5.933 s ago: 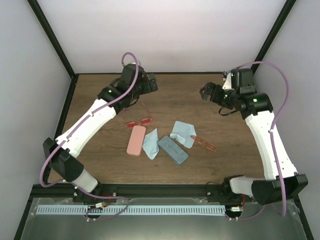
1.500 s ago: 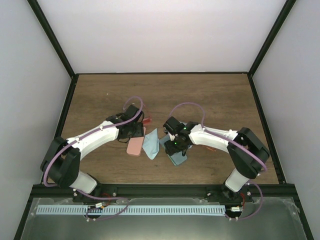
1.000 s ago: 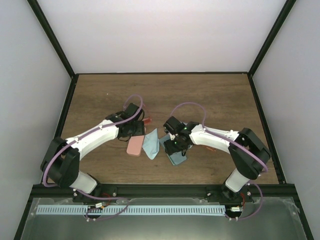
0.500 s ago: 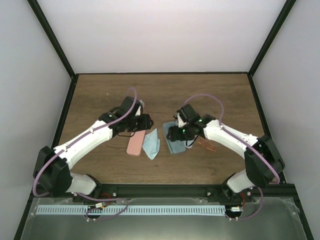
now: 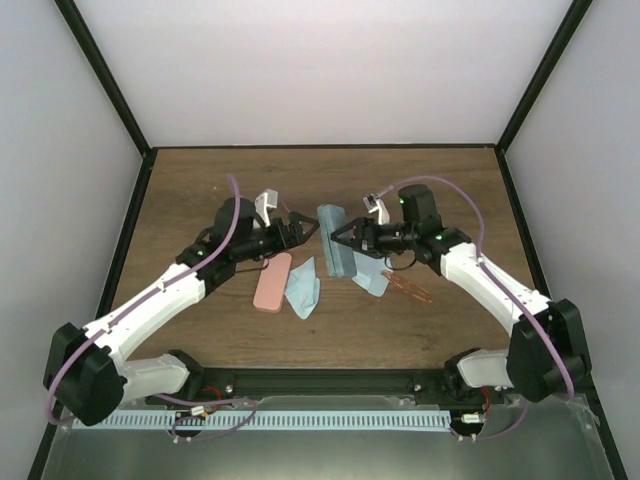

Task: Organize the sunglasses
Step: Open the sunglasses case.

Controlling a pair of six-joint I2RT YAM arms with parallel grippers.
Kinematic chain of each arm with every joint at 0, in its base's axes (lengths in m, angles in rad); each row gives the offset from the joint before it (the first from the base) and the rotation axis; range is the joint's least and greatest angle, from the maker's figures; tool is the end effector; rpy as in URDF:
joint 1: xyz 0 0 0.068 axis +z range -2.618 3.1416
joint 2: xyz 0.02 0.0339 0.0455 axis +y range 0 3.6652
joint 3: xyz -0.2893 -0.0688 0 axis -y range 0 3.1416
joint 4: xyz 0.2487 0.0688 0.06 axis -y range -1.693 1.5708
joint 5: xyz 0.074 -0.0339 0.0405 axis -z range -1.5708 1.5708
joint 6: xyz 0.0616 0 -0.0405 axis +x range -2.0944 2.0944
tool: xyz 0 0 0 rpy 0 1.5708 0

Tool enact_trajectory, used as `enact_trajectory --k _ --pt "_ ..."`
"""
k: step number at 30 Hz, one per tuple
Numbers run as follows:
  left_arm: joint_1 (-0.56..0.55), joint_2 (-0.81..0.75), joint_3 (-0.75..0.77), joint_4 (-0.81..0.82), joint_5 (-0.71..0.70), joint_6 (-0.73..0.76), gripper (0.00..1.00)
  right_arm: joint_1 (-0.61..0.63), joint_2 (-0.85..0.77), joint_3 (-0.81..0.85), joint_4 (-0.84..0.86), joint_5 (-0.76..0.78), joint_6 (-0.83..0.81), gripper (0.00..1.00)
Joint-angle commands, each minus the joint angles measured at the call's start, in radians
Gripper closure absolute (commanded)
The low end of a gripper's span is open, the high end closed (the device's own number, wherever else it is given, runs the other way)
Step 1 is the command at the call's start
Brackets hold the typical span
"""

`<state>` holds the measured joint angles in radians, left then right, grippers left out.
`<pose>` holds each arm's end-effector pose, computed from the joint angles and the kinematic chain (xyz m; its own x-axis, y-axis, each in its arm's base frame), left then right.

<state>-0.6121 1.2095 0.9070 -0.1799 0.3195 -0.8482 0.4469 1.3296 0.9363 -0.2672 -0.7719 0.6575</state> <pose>0.2265 -0.1827 0.3058 -0.8311 -0.2866 -0.4766 0.2266 0.6081 -0.7609 0.2492 0.1671 0.2821 -0.9307 0.0396 -0.3635 -0.3002 0.4851 0.8213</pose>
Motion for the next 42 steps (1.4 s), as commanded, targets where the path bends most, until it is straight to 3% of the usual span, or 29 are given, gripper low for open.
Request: enact_trajectory --k 1,14,21,42 --pt "0.018 -0.035 -0.061 0.218 0.062 -0.104 0.00 -0.050 -0.049 -0.031 0.202 -0.229 0.136 0.64" --pt "0.018 0.001 -0.043 0.390 0.226 -0.070 0.00 -0.072 -0.030 0.002 0.348 -0.395 0.289 0.64" --pt "0.018 -0.010 -0.067 0.455 0.217 -0.106 0.00 -0.072 -0.039 -0.025 0.524 -0.454 0.430 0.64" --pt "0.017 -0.018 -0.087 0.482 0.208 -0.095 0.10 -0.073 -0.055 -0.027 0.676 -0.483 0.555 0.74"
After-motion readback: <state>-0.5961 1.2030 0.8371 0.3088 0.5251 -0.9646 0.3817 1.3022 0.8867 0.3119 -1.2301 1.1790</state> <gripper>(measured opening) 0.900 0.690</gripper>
